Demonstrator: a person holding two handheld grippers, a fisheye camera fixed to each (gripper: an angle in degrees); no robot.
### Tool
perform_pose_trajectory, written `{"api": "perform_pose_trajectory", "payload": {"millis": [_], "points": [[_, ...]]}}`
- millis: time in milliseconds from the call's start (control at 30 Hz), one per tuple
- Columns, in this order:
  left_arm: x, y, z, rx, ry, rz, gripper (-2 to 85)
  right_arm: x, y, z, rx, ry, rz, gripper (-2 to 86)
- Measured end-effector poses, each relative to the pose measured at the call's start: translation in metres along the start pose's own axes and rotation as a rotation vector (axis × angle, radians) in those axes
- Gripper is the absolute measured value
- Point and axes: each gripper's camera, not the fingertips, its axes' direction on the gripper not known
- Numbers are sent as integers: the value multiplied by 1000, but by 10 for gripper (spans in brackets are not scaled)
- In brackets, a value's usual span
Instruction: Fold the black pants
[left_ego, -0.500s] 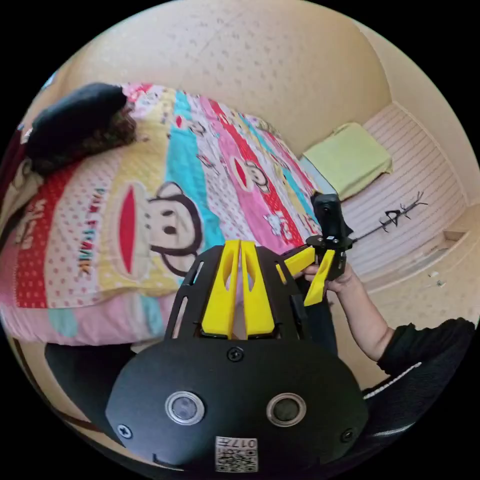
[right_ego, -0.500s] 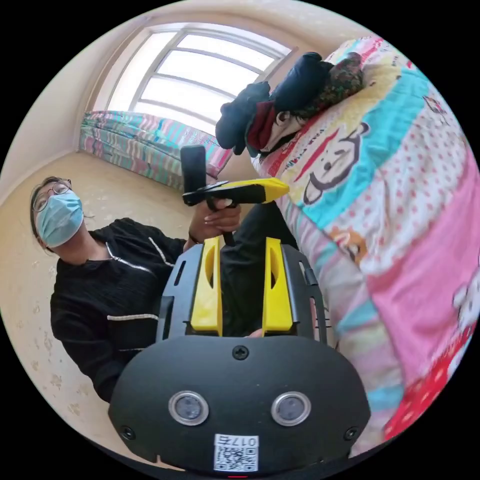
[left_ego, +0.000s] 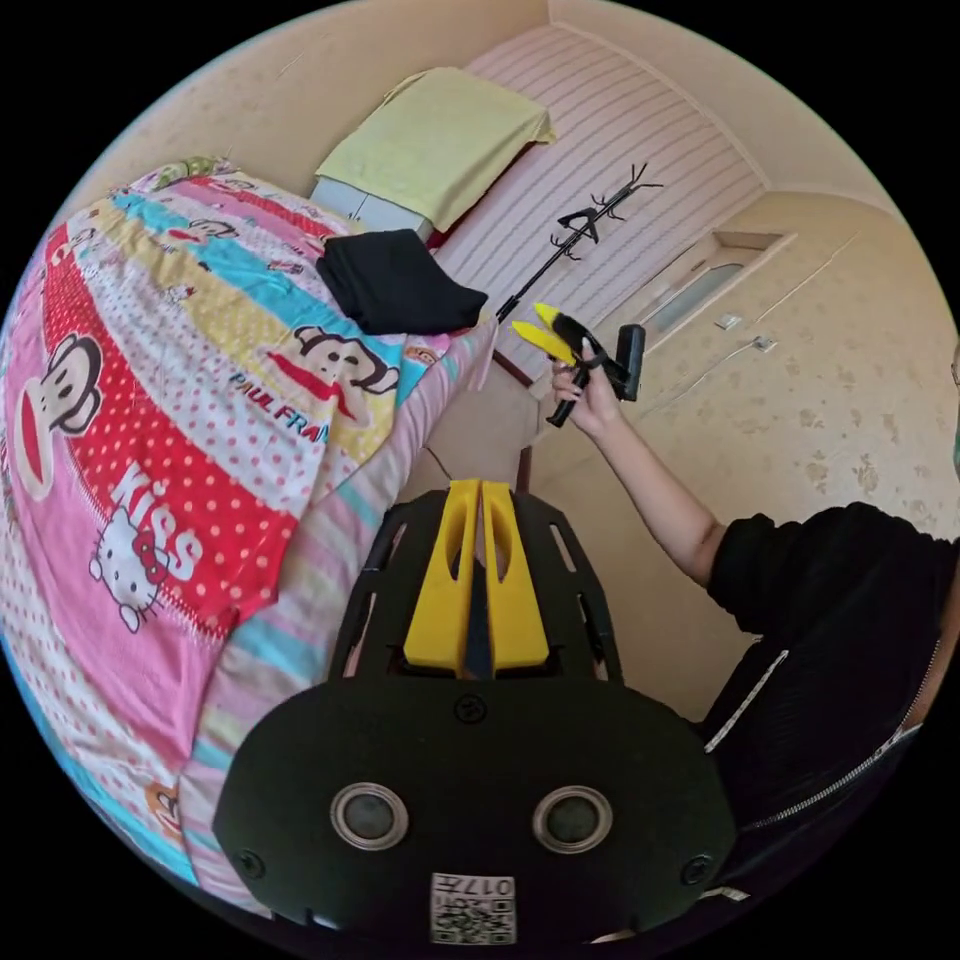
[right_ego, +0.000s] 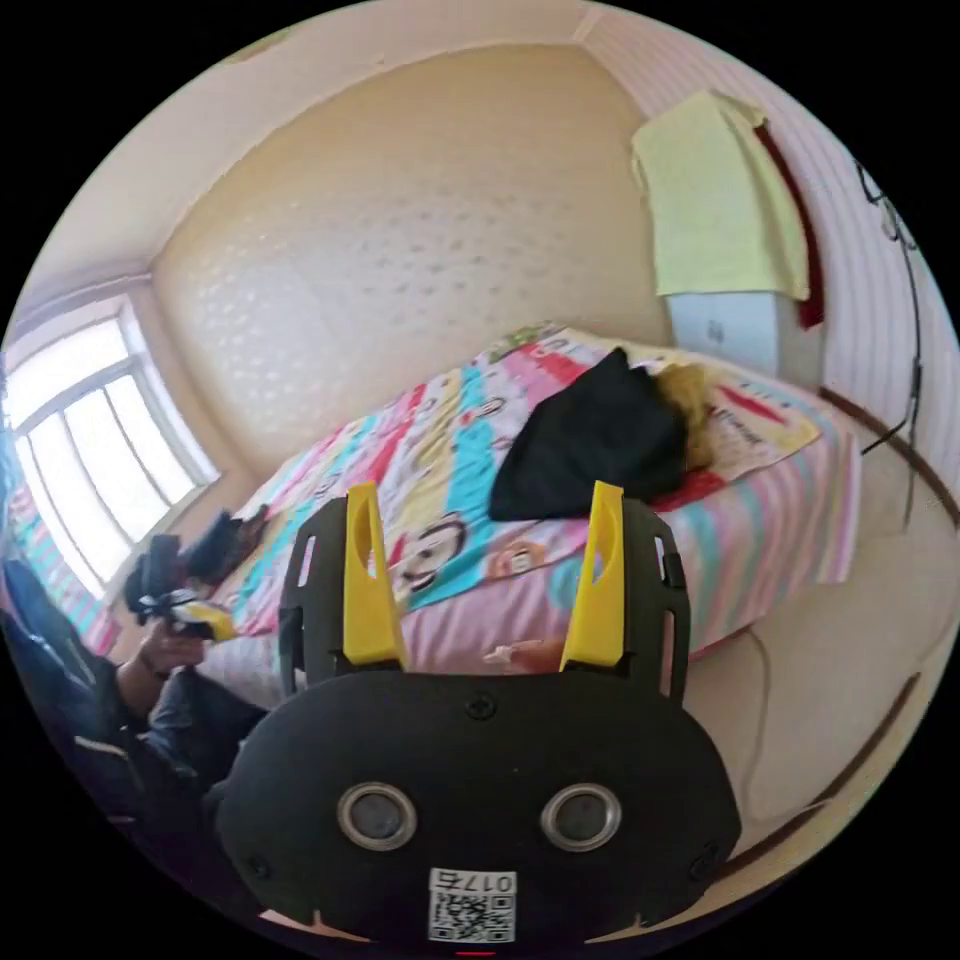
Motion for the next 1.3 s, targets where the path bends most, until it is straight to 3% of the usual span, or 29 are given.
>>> {"api": "perform_pose_trajectory", "payload": {"millis": [133,300,367,433,533,600,733,800,967,1100,1167,1300], "points": [[8,6,42,-149,12,-38,-10,73,-28,49,-95,134,131,267],[-8,54,54,-275,-17,-118,-10,79,-54,79,-60,-19,192,206],[-22,69,34,-255,-29,-174,-10,61,-72,69,37,-10,255,106],[-38,86,-7,-156,-45,-244,-10,47,-87,64,103,-20,258,70],[-44,108,-52,-48,-108,-298,-10,22,-125,61,141,-246,316,57],[-41,124,-72,7,-147,-324,-10,-15,-150,57,157,-345,270,53],[-31,163,-97,147,-108,-390,-10,-158,-186,58,44,-461,-25,47],[-24,177,-104,181,-109,-402,-9,-224,-176,54,5,-536,-155,46],[-3,214,-143,298,-219,-408,-5,-381,-73,32,-162,-996,-380,52],[0,265,-190,554,-259,-494,43,-461,50,36,-348,-985,-608,58],[-2,284,-200,614,-260,-523,69,-470,116,44,-355,-924,-505,61],[2,301,-207,634,-282,-521,80,-451,154,43,-300,-899,-329,61]]}}
